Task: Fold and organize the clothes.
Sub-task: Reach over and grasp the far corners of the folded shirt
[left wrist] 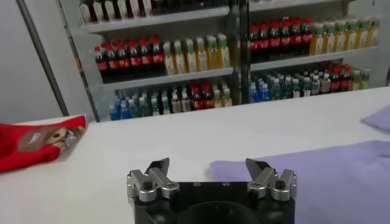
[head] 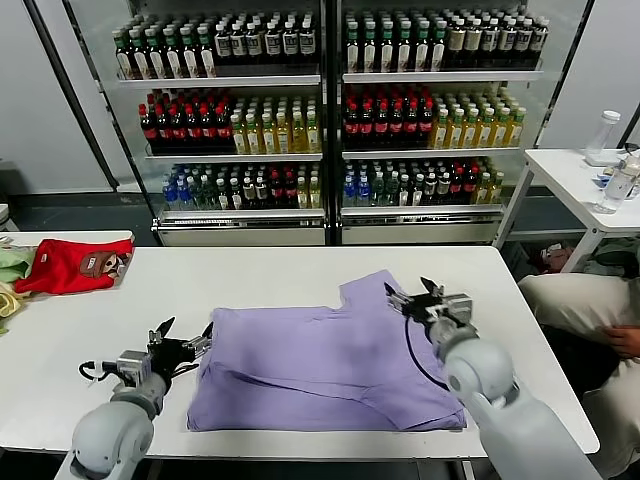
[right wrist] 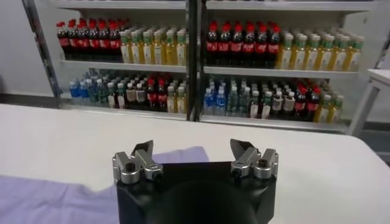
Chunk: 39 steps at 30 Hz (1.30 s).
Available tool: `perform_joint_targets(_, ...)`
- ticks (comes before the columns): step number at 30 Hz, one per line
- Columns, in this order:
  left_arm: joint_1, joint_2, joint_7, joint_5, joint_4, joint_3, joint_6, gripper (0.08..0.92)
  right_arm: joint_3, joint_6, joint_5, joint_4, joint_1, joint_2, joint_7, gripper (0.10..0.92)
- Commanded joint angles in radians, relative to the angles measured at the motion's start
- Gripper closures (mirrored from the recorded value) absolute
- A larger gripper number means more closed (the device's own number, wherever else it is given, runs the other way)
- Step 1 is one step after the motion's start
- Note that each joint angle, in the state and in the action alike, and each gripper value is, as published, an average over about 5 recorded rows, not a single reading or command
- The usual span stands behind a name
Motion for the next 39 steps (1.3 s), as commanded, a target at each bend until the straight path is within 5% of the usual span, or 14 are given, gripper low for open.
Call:
perform_joint_targets(1, -0.121, 0.02, 0.131, -0.09, 0.179, 0.01, 0.043, 0.177, -0.09, -0.006, -0.029, -0.249, 0.182, 0.078, 0.006, 0.202)
perform_joint_targets(7, -0.152, 0.008, 0.186, -0.103, 0.219, 0.038, -0.042, 0.177, -0.081, -0.004, -0.05, -0.339, 0.203, 0.09, 0.002, 0.202)
perform_joint_targets(21, -0.256, 0.004, 0.215, -0.058, 0.341, 0.072, -0.018, 0.177, -0.065, 0.031, -0.102, -0.514, 0.247, 0.166, -0.021, 0.203)
perform_joint_targets(39, -0.297, -0.006, 0.268, -0.013, 0.415, 0.078, -0.017, 0.204, -0.062, 0.038, -0.072, -0.547, 0.249, 0.199, -0.023, 0.227)
